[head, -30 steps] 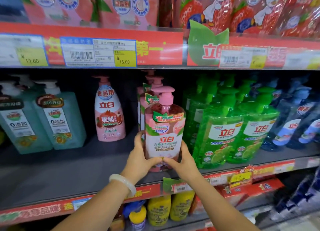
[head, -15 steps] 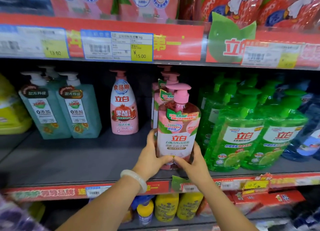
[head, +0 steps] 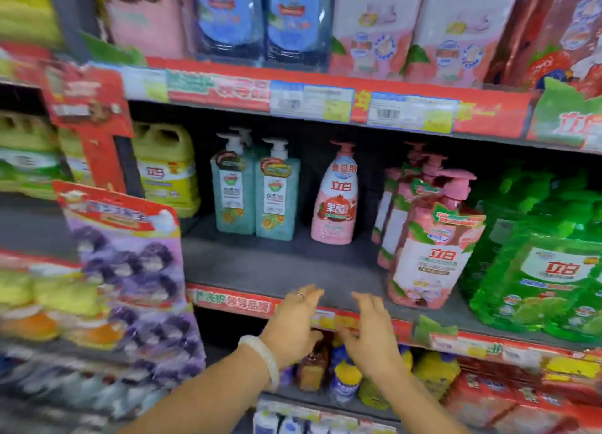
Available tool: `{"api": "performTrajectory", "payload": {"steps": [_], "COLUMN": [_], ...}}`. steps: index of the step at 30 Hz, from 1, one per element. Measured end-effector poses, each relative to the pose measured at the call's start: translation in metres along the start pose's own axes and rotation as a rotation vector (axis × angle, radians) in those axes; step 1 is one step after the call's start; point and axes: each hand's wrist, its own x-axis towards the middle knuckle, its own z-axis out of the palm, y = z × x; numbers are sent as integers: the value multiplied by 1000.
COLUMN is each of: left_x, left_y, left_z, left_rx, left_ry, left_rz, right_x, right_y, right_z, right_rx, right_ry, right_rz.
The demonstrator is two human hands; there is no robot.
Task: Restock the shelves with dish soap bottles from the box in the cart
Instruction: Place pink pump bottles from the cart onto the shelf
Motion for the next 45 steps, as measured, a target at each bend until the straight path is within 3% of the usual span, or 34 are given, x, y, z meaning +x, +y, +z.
{"api": "performTrajectory", "payload": {"steps": [4, 9, 15, 21, 30, 36, 45], "left_x": [-83, -227, -407, -527, -579, -587, -579], "left_y": [-73, -178, -266, -323, -442, -550, -675], "left_z": [-40, -87, -149, -182, -236, -321, -369], "left_rx": [210, 376, 384, 350, 318, 346, 196], "left_ry": [-14, -64, -112, 1, 21, 64, 54], "left_rz": [-92, -391, -783, -1044, -1112, -1118, -1155], "right_x": [-18, -65, -153, -214, -204, -156, -105], "right_y": [-85, -212, -371, -487, -609, -714, -789], "right_z": [60, 162, 264, 321, 425, 494, 575], "right_rx": [-125, -251, -263, -294, -318, -274, -283], "right_ry": [-220, -450, -662, -813, -888, -891, -966], "right_rz": [-196, -421, -700, -891, -954, -915, -773]}}
